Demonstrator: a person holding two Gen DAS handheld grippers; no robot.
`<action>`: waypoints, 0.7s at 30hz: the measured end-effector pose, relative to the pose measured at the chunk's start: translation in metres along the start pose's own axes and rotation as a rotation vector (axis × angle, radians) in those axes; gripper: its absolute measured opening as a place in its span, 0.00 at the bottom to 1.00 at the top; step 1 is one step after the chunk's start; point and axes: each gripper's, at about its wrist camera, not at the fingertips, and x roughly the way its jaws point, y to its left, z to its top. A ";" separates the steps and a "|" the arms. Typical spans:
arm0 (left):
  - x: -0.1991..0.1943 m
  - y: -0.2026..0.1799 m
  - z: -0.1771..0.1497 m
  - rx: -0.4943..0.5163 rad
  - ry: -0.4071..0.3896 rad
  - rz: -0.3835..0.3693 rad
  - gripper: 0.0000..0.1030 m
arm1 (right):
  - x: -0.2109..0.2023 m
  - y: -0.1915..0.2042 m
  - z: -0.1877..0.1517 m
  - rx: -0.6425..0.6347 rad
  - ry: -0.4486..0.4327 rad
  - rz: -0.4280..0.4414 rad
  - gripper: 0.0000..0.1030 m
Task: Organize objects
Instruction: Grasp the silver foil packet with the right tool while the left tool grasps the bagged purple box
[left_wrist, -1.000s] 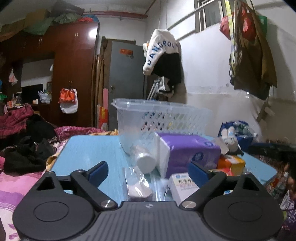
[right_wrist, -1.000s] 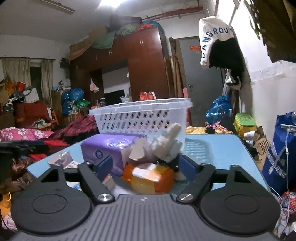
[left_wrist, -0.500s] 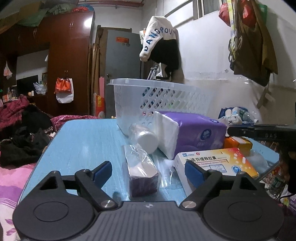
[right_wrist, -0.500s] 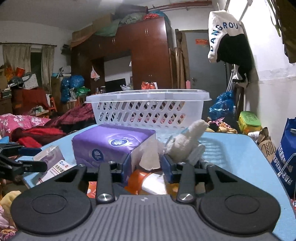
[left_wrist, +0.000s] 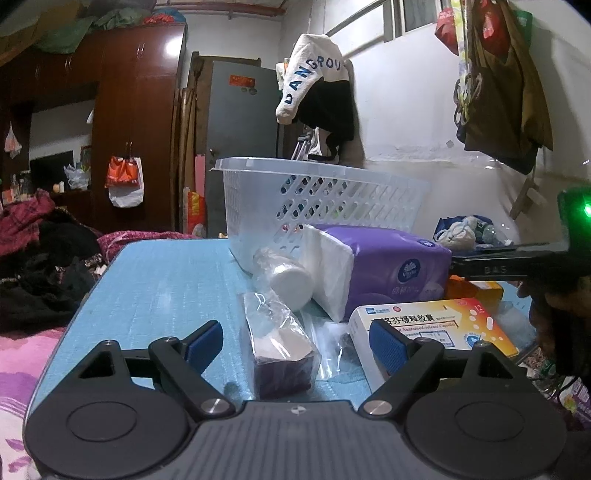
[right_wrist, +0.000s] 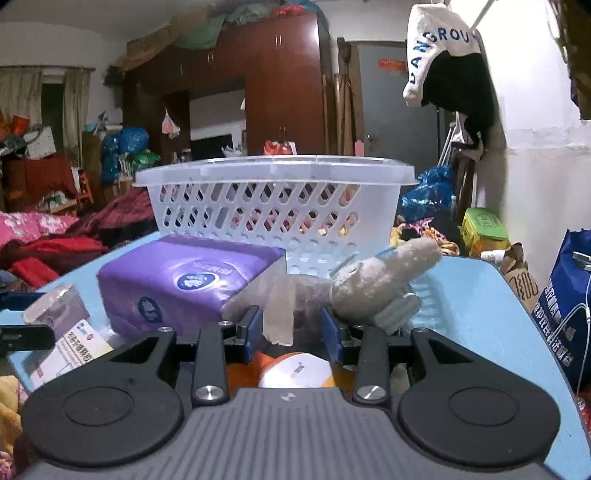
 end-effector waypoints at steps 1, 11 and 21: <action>-0.001 -0.001 0.000 0.007 -0.001 0.003 0.86 | 0.001 0.002 0.000 -0.015 0.007 -0.011 0.40; 0.011 0.001 -0.006 0.011 0.067 0.043 0.86 | 0.011 -0.005 0.015 0.017 0.076 -0.057 0.62; 0.015 -0.001 -0.004 0.014 0.066 0.022 0.50 | 0.028 -0.004 0.018 -0.038 0.218 -0.040 0.35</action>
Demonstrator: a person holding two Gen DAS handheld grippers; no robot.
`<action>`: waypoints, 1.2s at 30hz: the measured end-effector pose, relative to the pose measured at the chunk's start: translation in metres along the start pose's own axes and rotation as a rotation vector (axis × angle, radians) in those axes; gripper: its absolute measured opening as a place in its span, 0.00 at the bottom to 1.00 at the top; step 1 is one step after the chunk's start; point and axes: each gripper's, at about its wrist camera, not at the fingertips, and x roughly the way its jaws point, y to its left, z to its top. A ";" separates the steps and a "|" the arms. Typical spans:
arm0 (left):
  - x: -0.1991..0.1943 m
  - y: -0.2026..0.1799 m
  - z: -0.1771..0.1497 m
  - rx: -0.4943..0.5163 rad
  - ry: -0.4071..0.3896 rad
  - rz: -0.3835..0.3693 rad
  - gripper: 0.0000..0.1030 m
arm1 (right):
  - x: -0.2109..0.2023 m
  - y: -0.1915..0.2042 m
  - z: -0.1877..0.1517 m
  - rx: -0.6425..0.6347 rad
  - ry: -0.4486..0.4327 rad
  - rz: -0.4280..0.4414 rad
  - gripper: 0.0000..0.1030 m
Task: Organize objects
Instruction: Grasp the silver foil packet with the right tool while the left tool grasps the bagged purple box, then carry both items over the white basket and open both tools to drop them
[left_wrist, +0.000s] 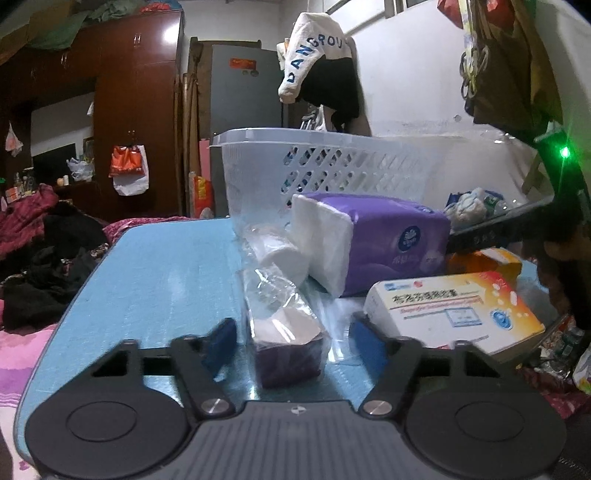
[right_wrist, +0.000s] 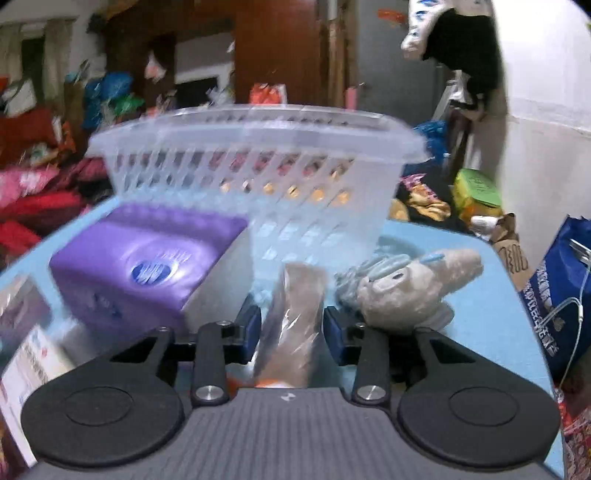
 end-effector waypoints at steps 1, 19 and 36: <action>-0.001 0.001 0.000 -0.013 -0.003 -0.015 0.44 | 0.000 0.003 -0.003 -0.015 0.003 0.004 0.35; 0.019 -0.014 0.161 0.053 -0.165 -0.081 0.39 | -0.082 -0.005 0.070 -0.040 -0.377 0.043 0.34; 0.159 -0.014 0.203 0.019 0.138 0.009 0.83 | 0.057 -0.018 0.128 0.070 -0.034 0.006 0.55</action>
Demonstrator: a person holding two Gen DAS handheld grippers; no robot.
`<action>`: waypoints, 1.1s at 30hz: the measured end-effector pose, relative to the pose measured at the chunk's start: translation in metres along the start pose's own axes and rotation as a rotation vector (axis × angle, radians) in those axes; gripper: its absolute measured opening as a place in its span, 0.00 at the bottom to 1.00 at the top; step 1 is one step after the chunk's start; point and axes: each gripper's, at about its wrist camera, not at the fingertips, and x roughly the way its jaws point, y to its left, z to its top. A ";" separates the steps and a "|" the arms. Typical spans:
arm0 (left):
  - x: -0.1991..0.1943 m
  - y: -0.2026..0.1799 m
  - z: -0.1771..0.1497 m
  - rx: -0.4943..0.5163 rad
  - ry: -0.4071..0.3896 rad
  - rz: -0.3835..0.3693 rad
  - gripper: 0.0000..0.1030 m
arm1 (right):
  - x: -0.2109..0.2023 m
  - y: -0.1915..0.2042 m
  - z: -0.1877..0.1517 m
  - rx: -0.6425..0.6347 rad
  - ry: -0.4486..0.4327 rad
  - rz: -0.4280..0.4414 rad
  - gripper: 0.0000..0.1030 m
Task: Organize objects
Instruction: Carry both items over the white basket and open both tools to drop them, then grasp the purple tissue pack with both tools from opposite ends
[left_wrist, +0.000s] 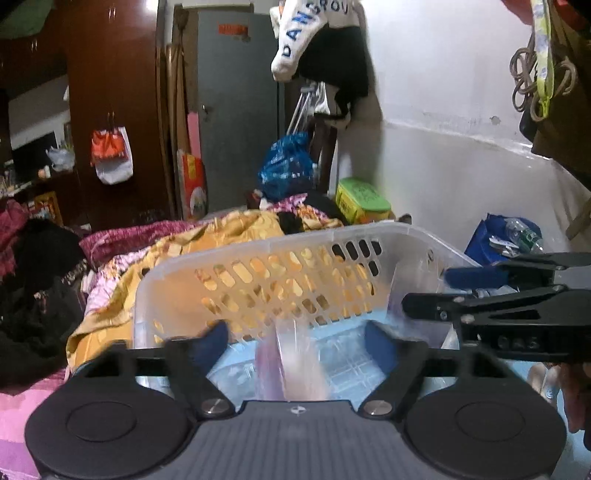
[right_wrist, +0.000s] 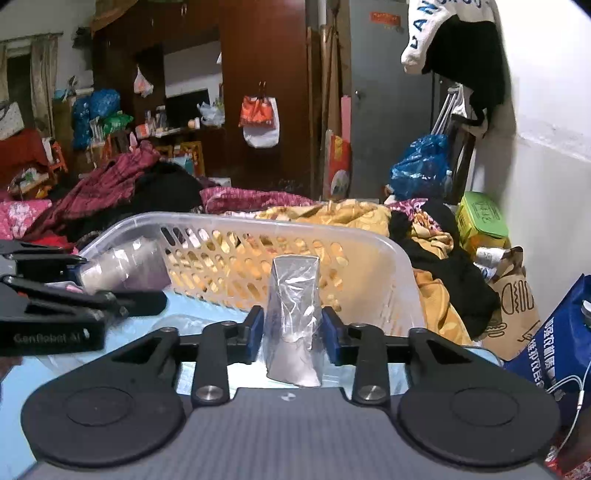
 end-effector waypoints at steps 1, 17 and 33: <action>-0.007 0.000 -0.002 -0.001 -0.033 0.008 0.83 | -0.009 0.000 -0.001 0.004 -0.014 0.007 0.74; -0.124 0.027 -0.165 -0.129 -0.194 -0.002 0.91 | -0.148 -0.072 -0.148 0.154 -0.360 0.024 1.00; -0.132 0.007 -0.185 -0.063 -0.272 -0.071 0.91 | -0.163 -0.043 -0.182 0.088 -0.387 0.118 1.00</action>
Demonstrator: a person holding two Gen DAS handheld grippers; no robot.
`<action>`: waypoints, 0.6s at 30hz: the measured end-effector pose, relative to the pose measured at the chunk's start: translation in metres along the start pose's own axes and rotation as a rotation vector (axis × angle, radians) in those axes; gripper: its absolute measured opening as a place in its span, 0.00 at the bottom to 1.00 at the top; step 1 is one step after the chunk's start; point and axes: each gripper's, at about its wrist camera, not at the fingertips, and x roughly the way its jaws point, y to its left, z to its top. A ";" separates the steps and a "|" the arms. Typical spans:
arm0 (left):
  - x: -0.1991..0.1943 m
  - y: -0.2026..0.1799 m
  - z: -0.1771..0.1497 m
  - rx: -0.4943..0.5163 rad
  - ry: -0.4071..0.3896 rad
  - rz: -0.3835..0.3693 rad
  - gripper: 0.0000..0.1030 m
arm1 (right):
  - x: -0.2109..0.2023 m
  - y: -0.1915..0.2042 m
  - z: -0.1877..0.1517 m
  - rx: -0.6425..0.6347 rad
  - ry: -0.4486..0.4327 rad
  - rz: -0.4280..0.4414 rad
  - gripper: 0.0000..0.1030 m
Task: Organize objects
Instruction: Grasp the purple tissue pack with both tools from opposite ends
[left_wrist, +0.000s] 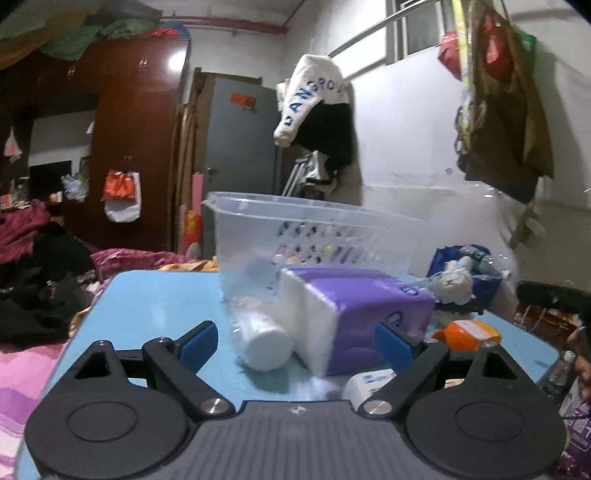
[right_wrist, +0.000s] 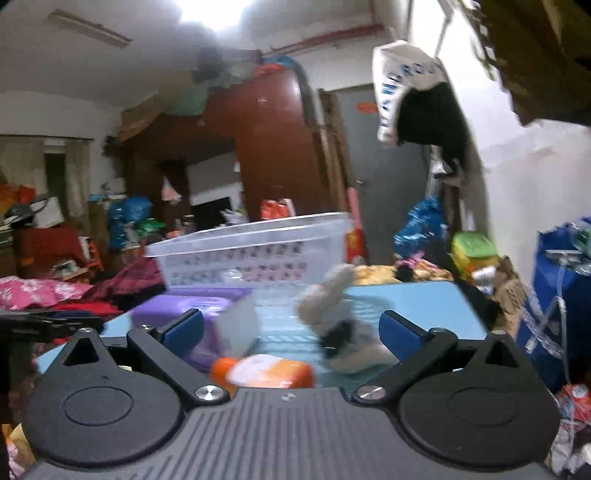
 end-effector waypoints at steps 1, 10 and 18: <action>0.003 -0.002 0.001 0.003 -0.002 -0.013 0.91 | 0.003 0.005 0.000 -0.015 0.001 0.017 1.00; 0.038 -0.018 0.012 0.132 0.040 -0.098 0.85 | 0.073 0.032 0.006 -0.135 0.158 0.152 0.69; 0.054 -0.013 0.007 0.148 0.099 -0.134 0.80 | 0.098 0.027 0.006 -0.137 0.259 0.196 0.63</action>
